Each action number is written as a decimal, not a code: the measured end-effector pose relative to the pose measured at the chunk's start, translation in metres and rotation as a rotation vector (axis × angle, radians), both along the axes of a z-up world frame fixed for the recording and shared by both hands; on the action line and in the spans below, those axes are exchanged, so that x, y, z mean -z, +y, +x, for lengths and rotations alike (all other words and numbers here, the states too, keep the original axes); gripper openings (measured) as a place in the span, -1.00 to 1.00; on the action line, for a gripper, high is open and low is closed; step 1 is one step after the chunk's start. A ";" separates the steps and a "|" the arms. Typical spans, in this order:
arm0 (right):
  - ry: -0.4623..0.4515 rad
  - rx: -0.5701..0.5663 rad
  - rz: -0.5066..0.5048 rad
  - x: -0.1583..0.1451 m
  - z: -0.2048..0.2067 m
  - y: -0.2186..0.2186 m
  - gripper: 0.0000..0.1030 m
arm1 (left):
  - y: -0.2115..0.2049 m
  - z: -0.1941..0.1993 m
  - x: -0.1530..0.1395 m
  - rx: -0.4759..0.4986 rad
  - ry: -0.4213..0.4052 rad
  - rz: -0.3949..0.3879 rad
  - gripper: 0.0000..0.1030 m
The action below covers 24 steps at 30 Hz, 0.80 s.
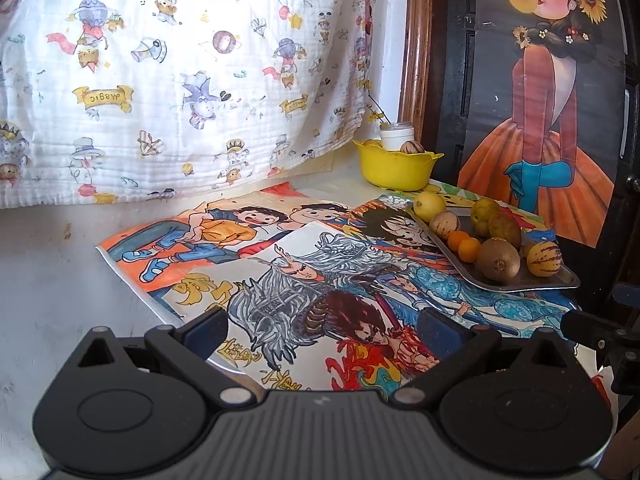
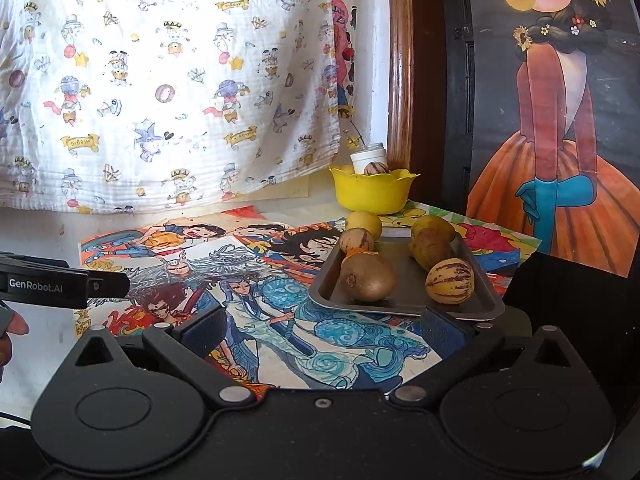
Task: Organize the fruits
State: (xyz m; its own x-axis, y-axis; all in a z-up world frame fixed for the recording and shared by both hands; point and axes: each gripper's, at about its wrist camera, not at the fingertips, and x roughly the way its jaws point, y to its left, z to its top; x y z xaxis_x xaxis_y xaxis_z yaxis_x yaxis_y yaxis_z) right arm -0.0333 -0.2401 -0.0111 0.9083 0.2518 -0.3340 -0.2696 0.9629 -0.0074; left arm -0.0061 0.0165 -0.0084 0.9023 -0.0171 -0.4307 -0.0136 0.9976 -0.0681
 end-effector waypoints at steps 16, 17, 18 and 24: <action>0.006 -0.002 -0.002 0.001 0.001 0.001 0.99 | 0.001 0.001 0.002 -0.003 0.007 -0.002 0.99; 0.007 -0.002 -0.001 0.001 0.001 0.001 0.99 | 0.001 0.001 0.002 -0.003 0.007 -0.002 0.99; 0.009 -0.002 0.000 0.002 0.001 0.001 0.99 | 0.001 0.001 0.002 -0.003 0.008 -0.003 0.99; 0.011 -0.003 0.000 0.003 0.002 0.001 0.99 | 0.001 0.001 0.002 -0.004 0.010 -0.002 0.99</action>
State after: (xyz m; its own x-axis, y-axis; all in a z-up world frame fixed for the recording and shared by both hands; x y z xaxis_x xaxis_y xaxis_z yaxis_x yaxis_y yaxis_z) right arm -0.0311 -0.2388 -0.0141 0.9038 0.2543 -0.3442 -0.2725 0.9621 -0.0046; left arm -0.0049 0.0175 -0.0105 0.8979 -0.0145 -0.4400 -0.0182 0.9974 -0.0700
